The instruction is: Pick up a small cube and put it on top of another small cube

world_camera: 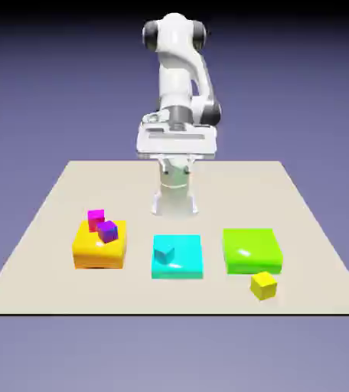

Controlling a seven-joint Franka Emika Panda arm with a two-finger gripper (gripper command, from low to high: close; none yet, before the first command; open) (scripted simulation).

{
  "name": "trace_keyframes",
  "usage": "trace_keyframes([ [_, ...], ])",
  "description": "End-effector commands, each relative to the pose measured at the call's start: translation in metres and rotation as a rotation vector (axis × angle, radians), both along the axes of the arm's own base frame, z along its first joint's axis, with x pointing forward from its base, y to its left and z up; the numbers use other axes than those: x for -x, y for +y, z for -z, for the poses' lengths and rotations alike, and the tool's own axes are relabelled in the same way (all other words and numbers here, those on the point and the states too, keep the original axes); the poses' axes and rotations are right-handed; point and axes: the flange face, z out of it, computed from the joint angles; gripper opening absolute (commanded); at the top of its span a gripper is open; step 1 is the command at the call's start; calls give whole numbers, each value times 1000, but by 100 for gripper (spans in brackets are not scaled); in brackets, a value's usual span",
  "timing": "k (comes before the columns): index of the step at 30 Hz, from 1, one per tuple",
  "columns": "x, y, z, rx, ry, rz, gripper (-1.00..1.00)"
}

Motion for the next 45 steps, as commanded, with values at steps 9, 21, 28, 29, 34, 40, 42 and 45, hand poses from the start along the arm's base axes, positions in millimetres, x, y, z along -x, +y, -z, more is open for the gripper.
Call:
trace_keyframes([
  [9, -57, 80, 76, 64, 288, -113, 0],
  [21, -79, 200, 204, 127, 647, -256, 0],
  [28, -72, 245, 267, 140, 772, -304, 0],
  [29, -72, 245, 282, 139, 772, -303, 0],
  [34, -70, 245, 323, 141, 773, -305, -100],
  [40, -83, 203, 242, 118, 776, -179, -100],
  [42, -92, 144, 227, 78, 778, 1, -100],
  [45, -92, 55, 204, 6, 774, 272, -100],
])
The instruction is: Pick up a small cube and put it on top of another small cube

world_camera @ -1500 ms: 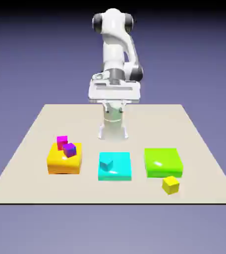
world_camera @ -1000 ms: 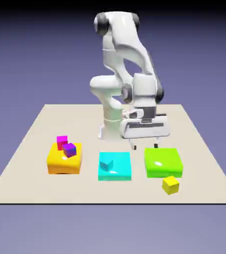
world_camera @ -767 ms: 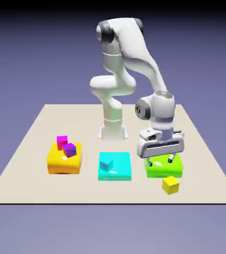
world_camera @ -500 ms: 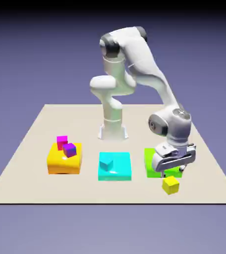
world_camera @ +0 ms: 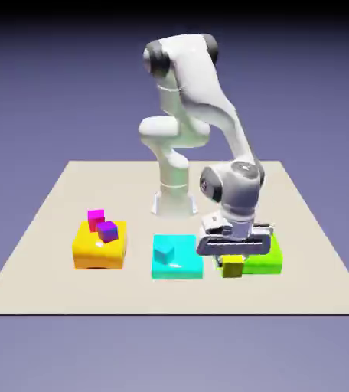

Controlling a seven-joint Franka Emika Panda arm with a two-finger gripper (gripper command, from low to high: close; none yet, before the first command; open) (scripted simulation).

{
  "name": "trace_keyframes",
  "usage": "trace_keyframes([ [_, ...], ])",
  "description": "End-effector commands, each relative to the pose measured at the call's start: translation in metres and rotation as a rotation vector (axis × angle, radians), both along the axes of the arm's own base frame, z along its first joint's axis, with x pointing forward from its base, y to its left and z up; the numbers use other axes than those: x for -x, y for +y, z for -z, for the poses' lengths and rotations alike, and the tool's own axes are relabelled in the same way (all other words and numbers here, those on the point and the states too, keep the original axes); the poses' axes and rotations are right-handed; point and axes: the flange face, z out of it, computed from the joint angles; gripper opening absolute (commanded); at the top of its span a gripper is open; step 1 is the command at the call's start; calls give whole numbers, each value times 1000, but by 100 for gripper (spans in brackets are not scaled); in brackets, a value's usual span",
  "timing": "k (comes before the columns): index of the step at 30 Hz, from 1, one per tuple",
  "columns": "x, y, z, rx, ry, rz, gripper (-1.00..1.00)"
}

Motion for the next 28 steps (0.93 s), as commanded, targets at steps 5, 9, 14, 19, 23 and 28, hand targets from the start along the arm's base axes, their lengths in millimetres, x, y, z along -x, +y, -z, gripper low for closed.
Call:
trace_keyframes([
  [5, 35, -135, -38, 30, -18, 459, -100],
  [9, 90, -223, -64, 25, -34, 827, -100],
  [14, 179, -300, -89, -18, -58, 1280, -100],
  [19, 239, -329, -99, -67, -75, 1551, -100],
  [23, 237, -329, -49, -68, -75, 1551, -100],
  [28, 237, -329, -41, -68, -75, 1551, 100],
])
